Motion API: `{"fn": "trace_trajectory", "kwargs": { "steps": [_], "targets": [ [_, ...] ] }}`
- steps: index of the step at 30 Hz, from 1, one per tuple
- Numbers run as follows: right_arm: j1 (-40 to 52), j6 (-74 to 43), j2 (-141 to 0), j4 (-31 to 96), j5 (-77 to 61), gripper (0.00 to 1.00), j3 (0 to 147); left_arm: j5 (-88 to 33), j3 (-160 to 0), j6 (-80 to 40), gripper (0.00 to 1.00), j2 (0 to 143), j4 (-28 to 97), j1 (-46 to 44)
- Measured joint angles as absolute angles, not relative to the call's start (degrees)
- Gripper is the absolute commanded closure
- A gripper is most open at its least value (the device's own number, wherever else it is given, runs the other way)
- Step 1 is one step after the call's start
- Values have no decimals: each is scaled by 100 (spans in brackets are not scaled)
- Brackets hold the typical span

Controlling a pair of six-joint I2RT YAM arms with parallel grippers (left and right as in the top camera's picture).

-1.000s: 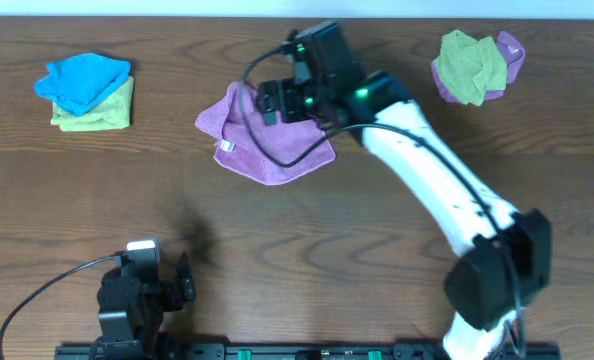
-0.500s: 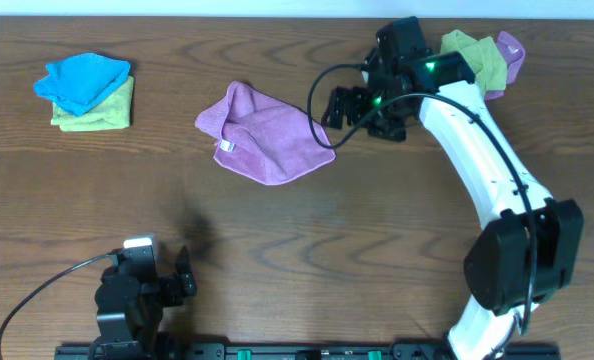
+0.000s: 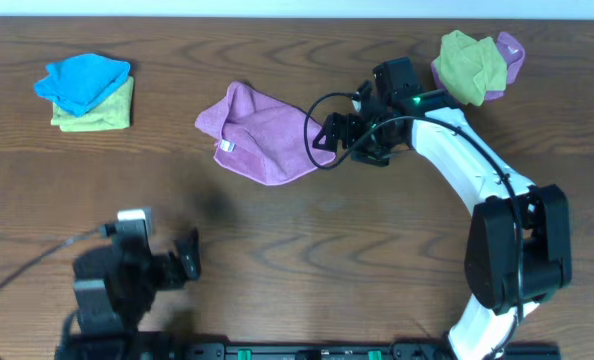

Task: Fold the cloth
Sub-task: 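Reach the left gripper to the cloth's left edge and grasp it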

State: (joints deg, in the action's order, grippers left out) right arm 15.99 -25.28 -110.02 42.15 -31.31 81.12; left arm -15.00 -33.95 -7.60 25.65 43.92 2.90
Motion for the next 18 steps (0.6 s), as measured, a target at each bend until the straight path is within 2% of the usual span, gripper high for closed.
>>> {"fn": "trace_trajectory", "kwargs": {
  "steps": [7, 10, 18],
  "targets": [
    [1597, -2552, -11096, 4040, -3129, 7, 8101, -1938, -5898, -943, 5, 5662, 5631, 290],
    [1599, -2567, -11382, 3859, -3131, 7, 8101, -2222, -6702, -1085, 5, 6751, 5686, 290],
    [1597, -2661, -11830, 3590, -3129, 7, 8090, -2965, -6799, -2279, 5, 8106, 5092, 290]
  ]
}}
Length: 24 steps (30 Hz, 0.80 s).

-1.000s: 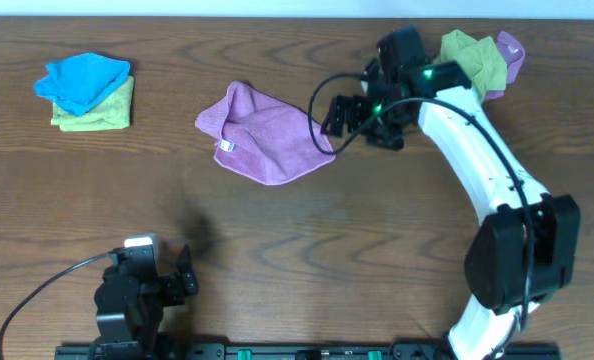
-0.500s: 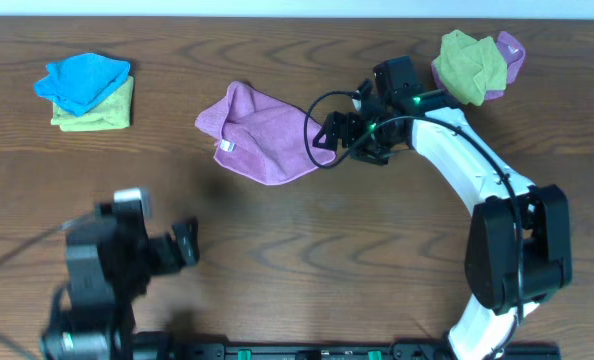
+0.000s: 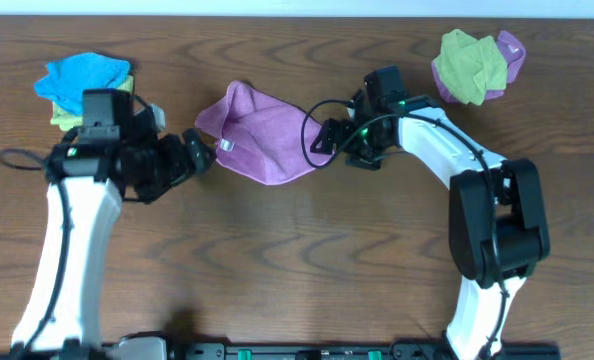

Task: Fold the cloth
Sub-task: 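Reach the left gripper to the cloth's left edge and grasp it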

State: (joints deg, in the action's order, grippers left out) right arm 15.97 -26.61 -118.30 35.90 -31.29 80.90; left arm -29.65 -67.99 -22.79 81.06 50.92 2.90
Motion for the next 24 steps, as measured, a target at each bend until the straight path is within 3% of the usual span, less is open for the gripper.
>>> {"fn": "trace_trajectory", "kwargs": {
  "steps": [11, 24],
  "targets": [
    [1597, -2794, -11850, 3205, -3129, 12, 8088, -3701, -6799, -3347, 5, 9279, 4239, 290],
    [1605, -3006, -12114, 2930, -3170, 21, 8088, -3924, -6799, -3588, 5, 9559, 3723, 290]
  ]
}}
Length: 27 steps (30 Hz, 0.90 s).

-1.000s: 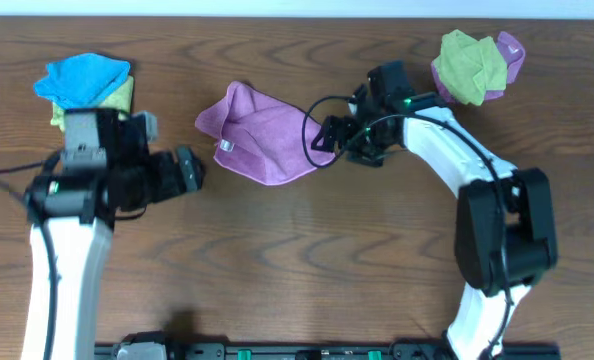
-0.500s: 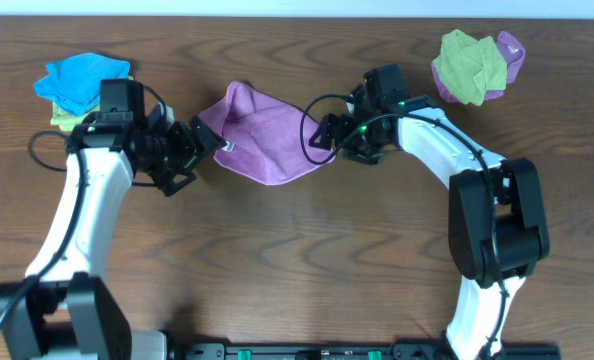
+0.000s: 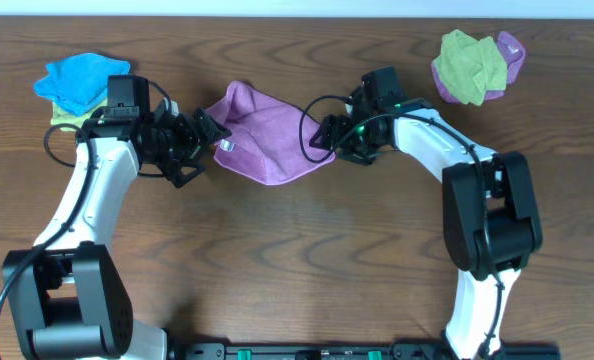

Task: Fold the cloth
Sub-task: 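Reach the left gripper to the cloth's left edge and grasp it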

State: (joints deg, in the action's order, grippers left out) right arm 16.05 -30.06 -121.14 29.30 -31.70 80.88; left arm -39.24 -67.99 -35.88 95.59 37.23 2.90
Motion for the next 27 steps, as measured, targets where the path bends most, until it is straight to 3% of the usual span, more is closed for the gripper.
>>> {"fn": "trace_trajectory", "kwargs": {
  "steps": [6, 11, 21, 27],
  "targets": [
    [1706, -3061, -12114, 2908, -3153, 25, 8088, -3881, -6799, -3605, 5, 9609, 3717, 290],
    [1817, -3103, -12125, 2908, -3129, 39, 8088, -3874, -6799, -3607, 5, 9769, 3717, 290],
    [1868, -3103, -12151, 3155, -2775, 99, 8088, -3730, -6799, -3535, 5, 10099, 3704, 290],
    [1868, -3120, -12151, 3190, -2714, 99, 8088, -3660, -6799, -3343, 5, 10396, 3697, 290]
  ]
}}
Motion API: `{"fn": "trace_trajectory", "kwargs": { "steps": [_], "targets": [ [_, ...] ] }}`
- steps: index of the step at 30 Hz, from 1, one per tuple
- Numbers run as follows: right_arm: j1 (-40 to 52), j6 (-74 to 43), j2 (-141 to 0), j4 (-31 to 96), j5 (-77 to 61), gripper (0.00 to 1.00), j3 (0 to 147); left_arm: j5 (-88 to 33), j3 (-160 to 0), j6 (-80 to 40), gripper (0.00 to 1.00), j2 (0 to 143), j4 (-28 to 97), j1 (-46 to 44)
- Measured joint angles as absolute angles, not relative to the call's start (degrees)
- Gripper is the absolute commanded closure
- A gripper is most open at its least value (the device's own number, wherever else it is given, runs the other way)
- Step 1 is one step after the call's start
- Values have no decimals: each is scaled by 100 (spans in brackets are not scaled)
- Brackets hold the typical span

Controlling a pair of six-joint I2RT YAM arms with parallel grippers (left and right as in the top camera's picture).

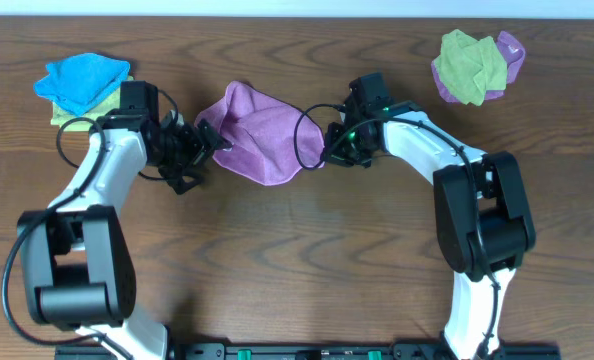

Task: Fold the cloth
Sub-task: 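Reach the left gripper to the cloth's left edge and grasp it, then lift the cloth with both grippers and stretch it apart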

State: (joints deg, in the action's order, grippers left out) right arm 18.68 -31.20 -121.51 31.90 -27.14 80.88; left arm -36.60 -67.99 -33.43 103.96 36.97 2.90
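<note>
A crumpled purple cloth [262,140] lies on the wooden table [297,260], back of centre. My left gripper [209,146] is at the cloth's left edge, over the spot where its tag sits, with the dark fingers [201,130] touching the fabric. At the cloth's right edge is my right gripper [320,146], its fingertips against the fabric and a black cable looping over it. From overhead the jaws of both are too dark and small to read as open or shut.
A blue cloth on a green one [82,88] is stacked at the back left, just behind the left arm. A green cloth on a purple one [474,65] is bunched at the back right.
Both grippers have closed in on the purple cloth, the left one rightward onto its left edge, the right one leftward onto its right edge. The cloth looks slightly narrower.
At first the left arm was low at the table's front left while the right gripper stood beside the cloth's right edge. Later the left gripper was near the blue stack, then close to the cloth's left corner. Now both grippers touch opposite edges.
</note>
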Motion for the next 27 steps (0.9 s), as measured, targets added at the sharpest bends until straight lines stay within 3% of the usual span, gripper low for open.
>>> {"fn": "trace_trajectory", "kwargs": {
  "steps": [5, 6, 15, 22, 24, 27],
  "targets": [
    [1868, -3122, -12151, 3201, -2716, 99, 8088, -3621, -6799, -3199, 0, 10772, 3651, 290],
    [1868, -3120, -12151, 3203, -2716, 99, 8088, -3610, -6799, -3153, 7, 10822, 3623, 290],
    [1868, -3122, -12151, 3205, -2746, 99, 8088, -3570, -6799, -3052, 29, 11170, 2995, 250],
    [1868, -3122, -12151, 3205, -2762, 99, 8088, -3555, -6827, -3020, 34, 11299, 2558, -30],
    [1868, -3122, -12151, 3203, -2764, 99, 8088, -3529, -6834, -3039, 44, 11321, 2502, -108],
    [1868, -3122, -12151, 3205, -2766, 99, 8088, -3402, -6858, -3059, 68, 11386, 2464, -224]
  ]
}}
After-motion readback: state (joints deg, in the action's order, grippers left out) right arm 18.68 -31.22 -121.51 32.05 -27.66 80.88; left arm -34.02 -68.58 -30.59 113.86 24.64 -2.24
